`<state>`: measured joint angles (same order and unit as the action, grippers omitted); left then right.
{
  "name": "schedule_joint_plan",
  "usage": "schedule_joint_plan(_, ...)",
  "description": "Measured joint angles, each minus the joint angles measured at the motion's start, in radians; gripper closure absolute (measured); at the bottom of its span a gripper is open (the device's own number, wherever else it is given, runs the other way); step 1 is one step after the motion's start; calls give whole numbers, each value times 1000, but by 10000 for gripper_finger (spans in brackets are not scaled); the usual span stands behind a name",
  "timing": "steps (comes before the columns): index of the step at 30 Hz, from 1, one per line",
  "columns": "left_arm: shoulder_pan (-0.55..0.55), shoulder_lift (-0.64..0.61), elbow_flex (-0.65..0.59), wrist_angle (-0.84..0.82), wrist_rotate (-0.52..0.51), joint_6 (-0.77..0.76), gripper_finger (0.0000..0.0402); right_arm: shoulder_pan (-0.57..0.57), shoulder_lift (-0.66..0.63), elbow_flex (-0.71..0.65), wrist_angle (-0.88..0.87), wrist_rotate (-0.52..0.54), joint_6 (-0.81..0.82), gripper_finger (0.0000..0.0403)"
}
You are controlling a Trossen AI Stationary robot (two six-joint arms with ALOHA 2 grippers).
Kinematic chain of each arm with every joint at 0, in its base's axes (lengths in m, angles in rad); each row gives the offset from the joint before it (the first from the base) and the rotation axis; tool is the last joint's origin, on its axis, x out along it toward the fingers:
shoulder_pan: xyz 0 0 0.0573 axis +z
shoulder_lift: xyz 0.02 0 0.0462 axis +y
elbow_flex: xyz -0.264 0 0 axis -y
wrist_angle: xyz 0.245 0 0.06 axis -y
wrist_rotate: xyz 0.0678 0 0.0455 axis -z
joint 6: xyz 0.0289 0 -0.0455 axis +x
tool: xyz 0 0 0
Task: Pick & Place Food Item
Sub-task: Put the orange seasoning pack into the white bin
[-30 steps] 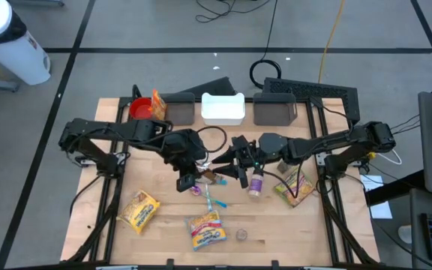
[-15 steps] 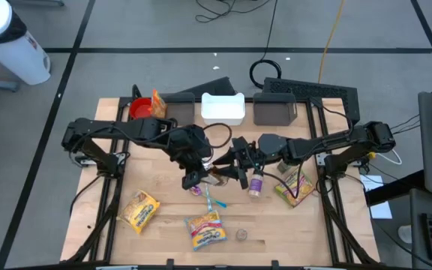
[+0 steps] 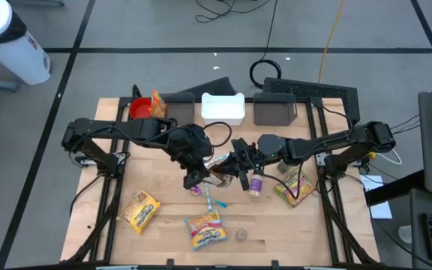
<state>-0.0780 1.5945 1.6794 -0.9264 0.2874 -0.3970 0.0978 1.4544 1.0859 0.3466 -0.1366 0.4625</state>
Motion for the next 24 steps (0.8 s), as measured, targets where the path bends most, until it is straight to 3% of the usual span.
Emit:
schedule_joint_plan(9,22,0,0,3,16,-4,377,2,0,0,-1,2,-5,402)
schedule_joint_plan(14,57,0,0,17,103,1,353,2,0,0,-2,2,-4,402)
schedule_joint_plan(18,87,0,0,28,157,31,315,2,0,0,-4,4,-3,402)
schedule_joint_plan(24,170,0,0,65,317,68,257,-17,-9,0,-70,20,1,403)
